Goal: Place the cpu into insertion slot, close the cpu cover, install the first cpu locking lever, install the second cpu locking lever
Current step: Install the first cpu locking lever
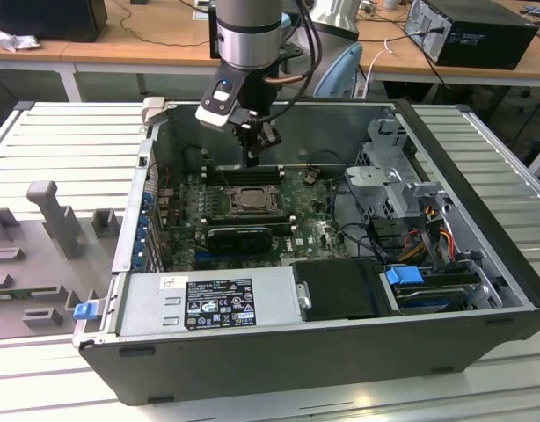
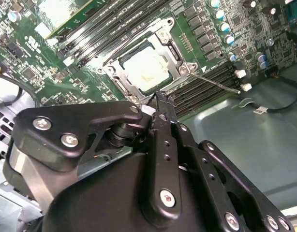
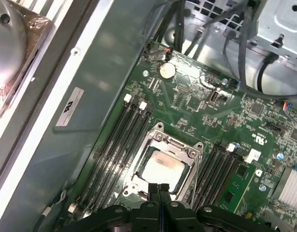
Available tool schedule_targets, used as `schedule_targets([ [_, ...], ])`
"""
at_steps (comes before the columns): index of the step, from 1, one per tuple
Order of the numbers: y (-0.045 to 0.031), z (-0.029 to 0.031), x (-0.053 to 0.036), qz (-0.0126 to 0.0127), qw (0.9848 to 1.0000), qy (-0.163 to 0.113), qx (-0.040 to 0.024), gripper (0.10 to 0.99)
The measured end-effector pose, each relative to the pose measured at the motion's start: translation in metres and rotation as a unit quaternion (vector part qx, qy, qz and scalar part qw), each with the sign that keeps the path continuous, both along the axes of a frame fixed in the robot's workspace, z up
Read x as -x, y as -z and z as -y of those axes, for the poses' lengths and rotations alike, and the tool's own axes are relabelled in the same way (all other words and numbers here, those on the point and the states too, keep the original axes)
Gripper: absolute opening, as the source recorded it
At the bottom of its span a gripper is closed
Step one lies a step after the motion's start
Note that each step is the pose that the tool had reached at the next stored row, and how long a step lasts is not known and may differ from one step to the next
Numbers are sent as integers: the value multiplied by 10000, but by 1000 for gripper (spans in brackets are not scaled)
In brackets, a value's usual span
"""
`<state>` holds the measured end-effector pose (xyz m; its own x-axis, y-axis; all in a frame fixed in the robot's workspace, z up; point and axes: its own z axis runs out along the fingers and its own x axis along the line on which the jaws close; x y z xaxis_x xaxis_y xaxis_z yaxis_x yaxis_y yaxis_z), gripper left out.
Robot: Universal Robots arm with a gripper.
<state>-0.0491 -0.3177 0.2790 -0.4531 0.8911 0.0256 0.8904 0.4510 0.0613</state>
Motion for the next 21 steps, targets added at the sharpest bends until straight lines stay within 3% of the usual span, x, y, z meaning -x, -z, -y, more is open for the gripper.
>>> schedule_targets([
  [14,0,0,0,0,9984,-562,0,106],
  [19,0,0,0,0,9945,-1044,0,106],
  [21,0,0,0,0,9936,-1126,0,106],
])
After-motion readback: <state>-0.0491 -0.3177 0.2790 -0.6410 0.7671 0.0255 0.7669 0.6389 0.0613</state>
